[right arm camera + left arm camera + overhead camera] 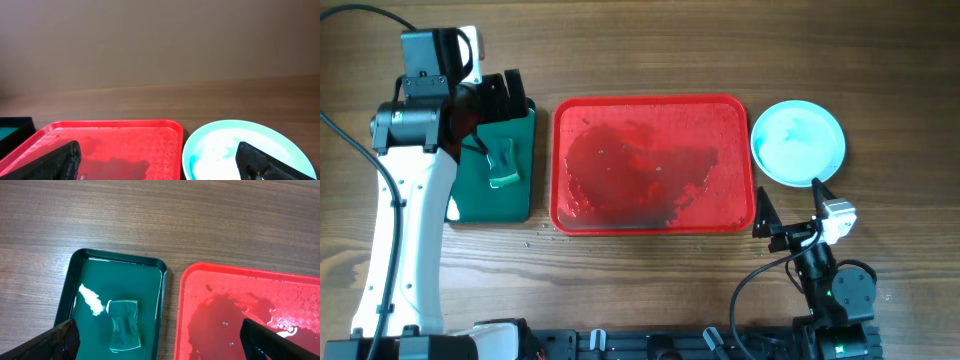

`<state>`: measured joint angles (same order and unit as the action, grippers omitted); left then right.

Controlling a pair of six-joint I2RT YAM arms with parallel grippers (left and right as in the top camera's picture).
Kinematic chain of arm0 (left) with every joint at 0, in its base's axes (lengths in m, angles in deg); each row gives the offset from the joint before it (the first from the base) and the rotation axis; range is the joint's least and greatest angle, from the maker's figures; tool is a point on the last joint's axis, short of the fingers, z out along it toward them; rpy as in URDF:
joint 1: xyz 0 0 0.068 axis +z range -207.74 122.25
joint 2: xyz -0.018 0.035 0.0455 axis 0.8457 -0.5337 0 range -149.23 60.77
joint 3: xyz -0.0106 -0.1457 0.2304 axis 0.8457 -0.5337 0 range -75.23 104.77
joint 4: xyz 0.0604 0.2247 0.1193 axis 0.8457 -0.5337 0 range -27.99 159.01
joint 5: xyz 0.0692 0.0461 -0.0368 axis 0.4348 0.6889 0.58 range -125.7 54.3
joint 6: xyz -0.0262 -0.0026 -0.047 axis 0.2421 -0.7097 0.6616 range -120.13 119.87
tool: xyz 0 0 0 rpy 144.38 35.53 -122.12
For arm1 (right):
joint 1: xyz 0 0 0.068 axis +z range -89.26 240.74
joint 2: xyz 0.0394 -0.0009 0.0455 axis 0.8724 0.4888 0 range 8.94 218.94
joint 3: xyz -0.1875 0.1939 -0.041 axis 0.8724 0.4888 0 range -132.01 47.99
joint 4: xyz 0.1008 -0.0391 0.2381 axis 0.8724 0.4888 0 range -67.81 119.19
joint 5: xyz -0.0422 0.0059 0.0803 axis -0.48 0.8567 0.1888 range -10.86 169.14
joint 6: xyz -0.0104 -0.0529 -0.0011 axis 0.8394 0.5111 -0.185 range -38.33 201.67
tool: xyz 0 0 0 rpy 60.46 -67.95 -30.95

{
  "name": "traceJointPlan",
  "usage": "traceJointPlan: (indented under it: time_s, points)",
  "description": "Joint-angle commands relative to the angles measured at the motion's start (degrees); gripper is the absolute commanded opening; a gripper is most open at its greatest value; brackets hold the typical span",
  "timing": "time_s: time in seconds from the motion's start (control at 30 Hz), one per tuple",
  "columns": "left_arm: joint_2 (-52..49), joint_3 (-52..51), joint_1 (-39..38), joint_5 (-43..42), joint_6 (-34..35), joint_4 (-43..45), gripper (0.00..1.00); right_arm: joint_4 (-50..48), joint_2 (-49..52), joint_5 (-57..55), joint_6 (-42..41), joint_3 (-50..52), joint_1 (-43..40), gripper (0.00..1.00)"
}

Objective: Clean dirty plates on tray and stack at the side

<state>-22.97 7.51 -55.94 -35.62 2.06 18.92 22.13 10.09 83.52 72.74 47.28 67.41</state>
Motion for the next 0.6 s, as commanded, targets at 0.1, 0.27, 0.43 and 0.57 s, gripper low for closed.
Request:
traceJointPlan:
  time_s: [0.1, 0.27, 0.43, 0.57]
  points:
    - [-0.28, -0.11, -0.09, -0.5, -0.28, 0.13, 1.0, -0.07, -0.87, -1.57, -0.09, 0.42, 0.22, 1.0]
    - [-0.28, -0.11, -0.09, -0.5, -0.28, 0.13, 1.0, -0.07, -0.87, -1.57, -0.09, 0.42, 0.22, 1.0]
    - [0.07, -0.13, -0.09, -0.46, -0.31, 0.11, 1.0, -0.07, -0.87, -1.57, -0.09, 0.42, 0.22, 1.0]
    - [8.85, -2.91, -0.76, 0.81, -0.66, 0.87, 1.0, -0.07, -0.87, -1.57, -0.07, 0.42, 0.22, 1.0]
